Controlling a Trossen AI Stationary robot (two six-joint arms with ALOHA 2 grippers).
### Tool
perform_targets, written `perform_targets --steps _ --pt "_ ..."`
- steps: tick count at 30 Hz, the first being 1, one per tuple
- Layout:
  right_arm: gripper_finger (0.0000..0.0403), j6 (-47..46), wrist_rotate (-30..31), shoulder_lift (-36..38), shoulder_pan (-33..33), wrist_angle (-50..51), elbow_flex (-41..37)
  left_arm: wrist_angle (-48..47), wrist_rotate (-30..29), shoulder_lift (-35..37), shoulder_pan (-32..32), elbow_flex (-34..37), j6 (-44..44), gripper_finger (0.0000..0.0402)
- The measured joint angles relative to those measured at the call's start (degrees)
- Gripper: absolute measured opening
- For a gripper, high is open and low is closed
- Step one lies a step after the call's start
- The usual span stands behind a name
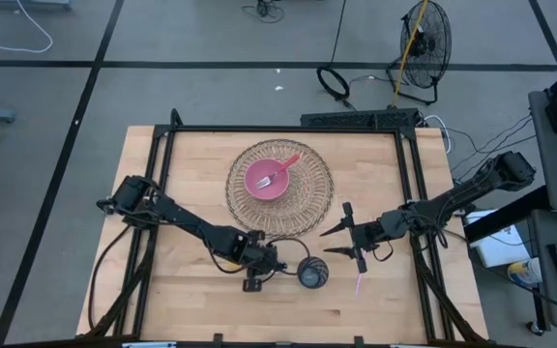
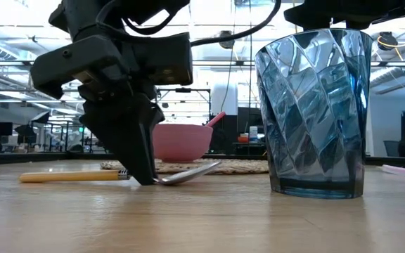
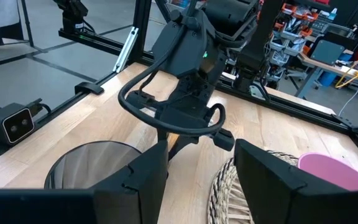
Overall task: Pick & Place Utensil
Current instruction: Put the orange spoon into the pink bowl on the woven mat
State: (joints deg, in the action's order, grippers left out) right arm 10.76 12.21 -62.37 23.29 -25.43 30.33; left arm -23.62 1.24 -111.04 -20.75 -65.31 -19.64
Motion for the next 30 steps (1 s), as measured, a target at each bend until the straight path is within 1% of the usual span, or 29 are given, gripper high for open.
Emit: perform_targets --steps 6,8,11,13,16,23,30 --pt "0.0176 0.0 0.0 0.0 0.0 0.0 0.0 -1.29 1.32 0.0 -0.13 -0.01 -1.05 0.0129" --pt "0.0176 -0.01 0.0 0.0 0.0 -0.02 0.0 -2.24 1.67 0.0 -0.15 -0.03 -1.53 0.0142" --pt "0.0176 -0.01 0.0 0.0 -0.09 -0.49 0.0 -3.52 1.79 0.02 -0.17 -0.03 -1.92 0.0146" --pt "0.0176 0.12 0.02 0.0 -0.09 -1.24 0.0 -3.78 1.79 0.02 -0.17 -0.03 -1.9 0.0138" --pt "0.0176 0.36 0.01 0.0 -0.09 -1.94 0.0 -4.26 1.72 0.02 -0.17 -0.03 -1.92 0.0115" --pt "0.0176 0.4 0.0 -0.02 -0.09 -2.21 0.0 -5.25 0.2 0.04 -0.28 -0.01 -1.86 0.0041" --pt "0.0176 0.4 0.0 -0.02 -0.09 -2.19 0.0 -5.49 -2.04 0.04 -0.36 -0.01 -1.9 0.0038"
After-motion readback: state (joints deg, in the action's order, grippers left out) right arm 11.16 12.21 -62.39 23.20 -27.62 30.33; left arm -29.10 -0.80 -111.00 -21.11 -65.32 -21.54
